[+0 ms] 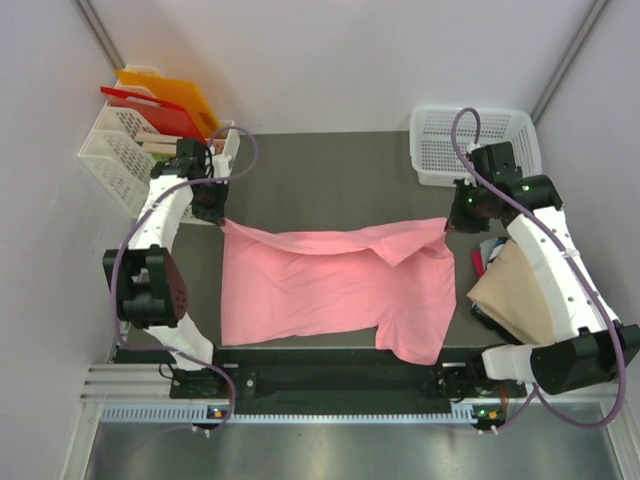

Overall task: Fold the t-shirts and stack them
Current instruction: Fold the flattened tshirt in 1/3 of the way

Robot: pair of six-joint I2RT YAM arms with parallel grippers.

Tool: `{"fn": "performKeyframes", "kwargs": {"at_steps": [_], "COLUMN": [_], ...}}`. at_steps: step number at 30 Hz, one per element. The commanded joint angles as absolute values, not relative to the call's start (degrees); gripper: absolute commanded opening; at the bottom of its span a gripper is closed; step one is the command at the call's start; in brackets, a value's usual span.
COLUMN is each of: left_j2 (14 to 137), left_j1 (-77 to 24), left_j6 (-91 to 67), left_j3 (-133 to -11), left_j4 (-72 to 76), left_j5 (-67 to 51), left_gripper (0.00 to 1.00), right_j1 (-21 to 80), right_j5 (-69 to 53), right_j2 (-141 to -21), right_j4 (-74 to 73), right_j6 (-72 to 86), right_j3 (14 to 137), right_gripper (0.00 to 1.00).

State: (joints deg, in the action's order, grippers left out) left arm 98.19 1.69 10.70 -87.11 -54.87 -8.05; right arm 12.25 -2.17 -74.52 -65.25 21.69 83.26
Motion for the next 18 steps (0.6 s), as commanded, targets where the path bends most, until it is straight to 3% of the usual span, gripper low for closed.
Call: {"fn": "performKeyframes", "kwargs": {"at_steps": [1, 6, 9, 11, 13, 18], "left_j2": [92.3, 88.8, 86.9, 86.1, 85.6, 85.1], "left_j1": [0.9, 0.6, 0.5, 0.5, 0.5, 0.5], "left_j6": [12.0, 12.7, 13.5, 14.1, 14.4, 16.0], "left_j3": [-83.2, -75.1, -71.0, -68.9, -68.2, -70.7], "left_j4": [-57.5, -58.3, -58.6, -58.9, -59.3, -61.6], "left_j5": [-10.3, -11.5, -11.2, -10.4, -9.5, -6.9], "left_gripper": [0.0, 0.0, 0.01, 0.12, 0.3, 0.49], "right_j1": [11.8, 11.8, 11.7, 11.7, 11.7, 11.7], "right_j5": [-0.2, -0.8, -3.1, -3.6, -3.1, 1.3], "right_j2": [-71.6, -71.7, -73.4, -74.3, -74.7, -79.3], "right_j4": [-67.3, -66.7, -66.4, -66.2, -65.9, -66.5], "right_j6": [22.1, 22.3, 22.2, 22.6, 22.8, 23.7], "right_j3": [79.7, 70.4, 67.2, 67.1, 68.8, 77.3], "right_gripper": [0.0, 0.01, 0.16, 0.27, 0.28, 0.28]}}
